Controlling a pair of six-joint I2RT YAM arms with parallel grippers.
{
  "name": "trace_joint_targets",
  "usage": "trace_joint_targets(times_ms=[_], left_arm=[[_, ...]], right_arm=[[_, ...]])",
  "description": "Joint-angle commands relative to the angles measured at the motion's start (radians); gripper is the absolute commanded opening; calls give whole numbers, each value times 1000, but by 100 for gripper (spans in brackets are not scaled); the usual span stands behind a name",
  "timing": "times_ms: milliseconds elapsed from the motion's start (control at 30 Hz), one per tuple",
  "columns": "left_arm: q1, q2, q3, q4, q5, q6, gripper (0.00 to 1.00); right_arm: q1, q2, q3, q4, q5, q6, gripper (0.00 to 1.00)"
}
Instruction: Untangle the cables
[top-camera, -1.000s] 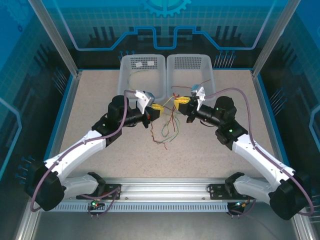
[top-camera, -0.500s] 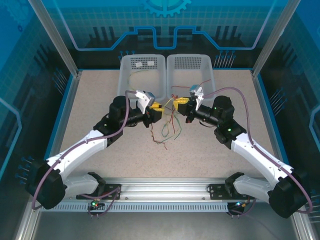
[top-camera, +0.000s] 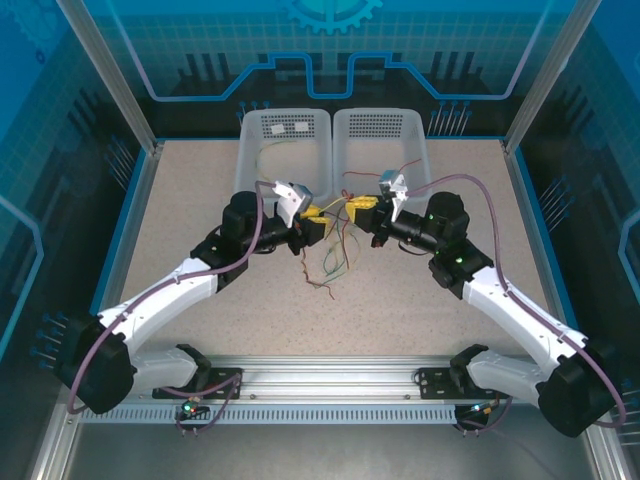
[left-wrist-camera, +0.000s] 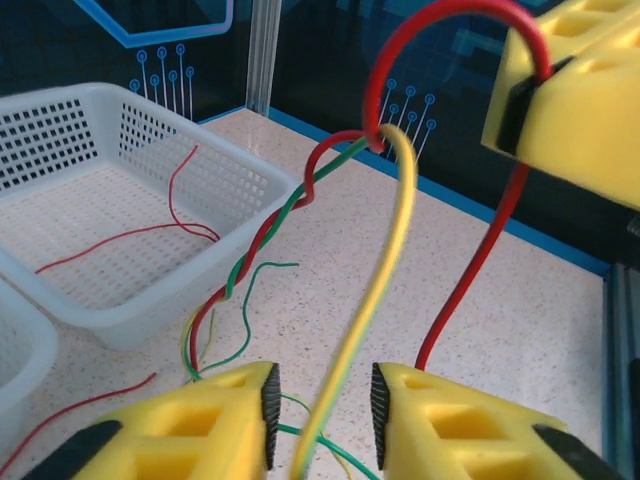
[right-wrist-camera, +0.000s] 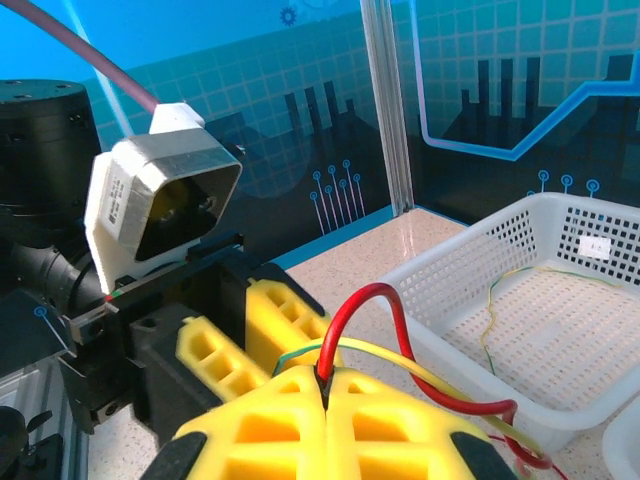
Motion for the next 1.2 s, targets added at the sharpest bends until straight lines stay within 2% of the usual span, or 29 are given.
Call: trace_joint_targets(times_ms=[0,133,333,533,867,1167], left_arm=[[-7,5,2,23,-6,3,18],[-7,5,0,25,-14,0,0],[-6,-21,-28,72,-50,-10,0],[-6,-76,-81,126,-162,-26,0],[25,-156,-156,195,-232,-19,0],[77,-231,-188,162,-316,-31,0]], right_arm=[[9,-33,19,19,-5,4,0],[8,-29,19,3,15,0,0],[9,-27,21,-16,91,-8,0],[2,-30,24,-39,236,5,0],[-48,-65,13,-142,510,88,0],[-132,-149,-45,-189,589,125,0]])
